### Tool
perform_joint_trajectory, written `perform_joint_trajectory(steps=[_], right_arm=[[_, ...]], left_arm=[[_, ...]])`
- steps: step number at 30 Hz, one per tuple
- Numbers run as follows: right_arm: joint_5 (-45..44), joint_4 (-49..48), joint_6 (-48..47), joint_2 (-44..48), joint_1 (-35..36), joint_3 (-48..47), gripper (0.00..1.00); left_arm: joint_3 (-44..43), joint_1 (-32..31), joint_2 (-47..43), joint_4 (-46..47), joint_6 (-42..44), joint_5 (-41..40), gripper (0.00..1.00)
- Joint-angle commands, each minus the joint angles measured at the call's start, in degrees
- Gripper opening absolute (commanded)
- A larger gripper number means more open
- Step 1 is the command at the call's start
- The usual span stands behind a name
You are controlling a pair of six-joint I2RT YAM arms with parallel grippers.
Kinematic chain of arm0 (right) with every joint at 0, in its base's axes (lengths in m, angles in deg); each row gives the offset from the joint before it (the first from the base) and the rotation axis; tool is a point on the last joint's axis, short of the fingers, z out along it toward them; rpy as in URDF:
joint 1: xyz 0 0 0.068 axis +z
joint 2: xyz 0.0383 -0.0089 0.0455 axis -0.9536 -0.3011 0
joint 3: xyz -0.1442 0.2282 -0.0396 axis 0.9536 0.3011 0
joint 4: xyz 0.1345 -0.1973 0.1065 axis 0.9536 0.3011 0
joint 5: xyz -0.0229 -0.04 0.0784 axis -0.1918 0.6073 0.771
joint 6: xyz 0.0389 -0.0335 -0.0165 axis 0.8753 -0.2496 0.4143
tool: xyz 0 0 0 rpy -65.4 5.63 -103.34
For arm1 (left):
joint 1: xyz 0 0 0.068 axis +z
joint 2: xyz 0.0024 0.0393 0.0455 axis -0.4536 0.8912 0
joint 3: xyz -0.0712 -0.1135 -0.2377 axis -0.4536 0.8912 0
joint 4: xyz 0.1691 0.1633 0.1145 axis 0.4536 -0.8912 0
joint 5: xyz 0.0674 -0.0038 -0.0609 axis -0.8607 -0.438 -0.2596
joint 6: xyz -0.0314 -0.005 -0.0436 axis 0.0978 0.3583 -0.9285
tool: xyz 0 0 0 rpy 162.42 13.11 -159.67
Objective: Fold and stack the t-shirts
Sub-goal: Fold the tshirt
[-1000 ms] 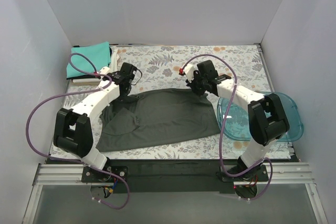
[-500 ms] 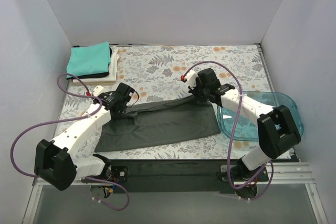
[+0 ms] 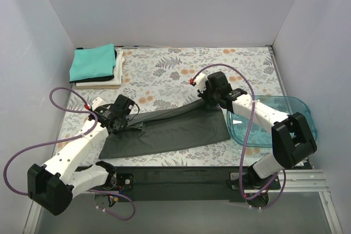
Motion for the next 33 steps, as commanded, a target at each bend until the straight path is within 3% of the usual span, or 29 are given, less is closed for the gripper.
perform_joint_trajectory(steps=[1,5,6,7,9,10,13,17,18,19,24,28,33], right_arm=[[-0.2,-1.4,-0.9,1.4,0.1,1.0,0.01],[-0.4,-1.4,0.1,1.8,0.5,2.6,0.01],[-1.2,-1.4,0.5,2.5,0.8,3.5,0.04],[-1.6,-1.4,1.5,2.9,1.0,4.1,0.14],[-3.4,-0.8,3.0,3.9,2.1,5.8,0.16],[-4.2,-0.5,3.7,5.0,2.4,6.6,0.27],[-7.1,-0.3,6.4,8.2,3.7,9.3,0.53],[-5.0,-0.4,7.5,12.5,4.6,9.4,0.74],[-2.0,-0.6,8.0,13.3,4.8,9.2,0.82],[-0.1,-0.7,8.2,14.7,4.7,8.9,0.98],[10.3,-2.0,13.6,14.9,4.7,5.3,0.98],[16.0,-1.3,20.6,8.6,4.7,1.4,0.98],[15.2,0.1,25.6,0.3,4.7,-1.7,0.98]], left_arm=[[3.6,-0.6,-1.5,0.8,-7.8,2.8,0.0],[9.0,-1.1,-3.9,0.7,-8.0,5.9,0.0],[10.0,-1.1,-5.5,0.6,-8.2,7.9,0.0],[11.2,-1.1,-6.4,0.6,-8.3,8.7,0.0],[13.8,-1.1,-8.2,0.5,-8.4,11.1,0.07],[14.4,-1.5,-10.0,0.8,-8.3,12.2,0.24],[14.6,-1.6,-12.8,2.7,-6.9,15.5,0.49],[11.6,-1.7,-13.3,1.9,-6.0,13.0,0.71],[10.2,-1.7,-13.1,1.4,-5.9,12.5,0.71],[9.7,-1.7,-12.7,1.3,-5.6,11.1,0.73],[8.5,-1.7,-9.4,7.0,-3.7,9.2,0.82],[9.3,-1.7,-5.4,14.4,-1.2,9.5,0.88],[11.3,-1.6,-0.1,23.4,0.9,10.3,0.92]])
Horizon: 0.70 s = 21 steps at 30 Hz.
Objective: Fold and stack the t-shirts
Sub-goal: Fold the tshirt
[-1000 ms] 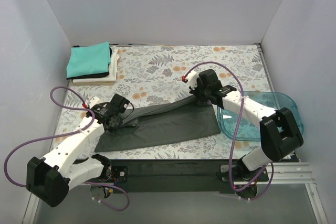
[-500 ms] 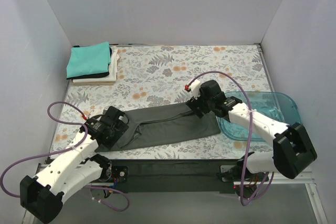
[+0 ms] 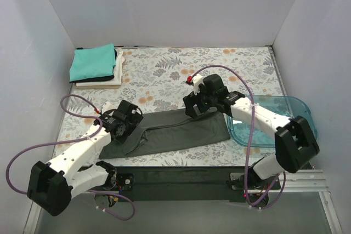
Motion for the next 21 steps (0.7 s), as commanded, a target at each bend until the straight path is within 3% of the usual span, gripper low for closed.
perform_joint_trajectory(steps=[1,8,11,14,21], right_arm=[[0.8,1.6,6.7,-6.3,0.2,-3.3,0.98],[-3.3,5.1,9.7,-16.5,0.3,-6.6,0.98],[-9.1,7.7,11.2,-19.1,0.1,-8.2,0.98],[-19.2,10.3,12.9,-18.8,-0.6,-8.0,0.98],[-24.1,13.1,16.7,-13.4,-4.0,-3.7,0.98]], left_arm=[[1.9,0.0,3.9,9.2,0.8,-0.7,0.94],[7.9,3.1,11.0,16.1,-1.2,-0.9,0.96],[9.6,7.4,14.7,16.7,-0.9,1.4,0.97],[11.6,11.1,16.2,15.7,-1.8,1.7,0.97],[12.8,13.8,12.2,12.0,-2.9,-1.6,0.97]])
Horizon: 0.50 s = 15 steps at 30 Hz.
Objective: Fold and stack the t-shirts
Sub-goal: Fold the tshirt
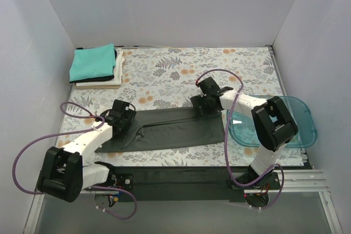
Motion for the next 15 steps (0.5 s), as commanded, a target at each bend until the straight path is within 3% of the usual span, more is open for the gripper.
perform_joint_trajectory(steps=[1,7,15], right_arm=[[-5.8,3.5,2.9,5.0,-1.2,1.9,0.98],[-2.8,3.8,0.7,10.5,-1.2,0.6,0.98],[15.6,-1.7,-5.2,11.6,0.3,0.4,0.98]], left_arm=[[4.8,1.5,0.6,-8.1,-1.8,-4.1,0.97],[1.9,1.6,-1.8,-11.9,-1.6,-6.5,0.97],[0.8,1.6,-2.0,-9.6,0.7,-4.1,0.97]])
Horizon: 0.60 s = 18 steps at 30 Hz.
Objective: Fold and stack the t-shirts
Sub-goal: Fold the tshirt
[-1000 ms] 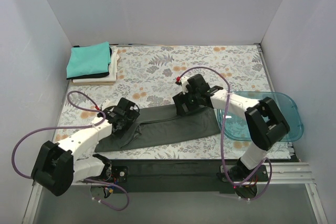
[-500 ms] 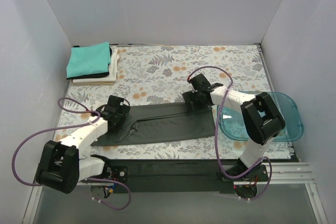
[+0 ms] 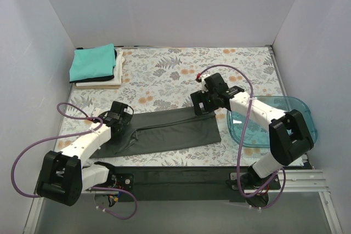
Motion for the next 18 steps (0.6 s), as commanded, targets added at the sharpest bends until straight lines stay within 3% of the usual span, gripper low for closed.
perform_joint_trajectory(steps=[1,10,18], right_arm=[[9.8,-3.8,-3.6,-0.5,1.3,-1.1,0.98],[14.7,-9.2,-0.8,-7.8,3.0,1.8,0.98],[12.4,-11.5,3.8,-6.5,5.3,10.5,0.98]], left_arm=[[0.2,0.5,1.4,-3.1,0.7,-0.1,0.97],[-3.9,0.4,15.4,5.2,4.3,5.0,0.97],[-17.0,-5.0,30.1,12.5,10.0,8.9,0.97]])
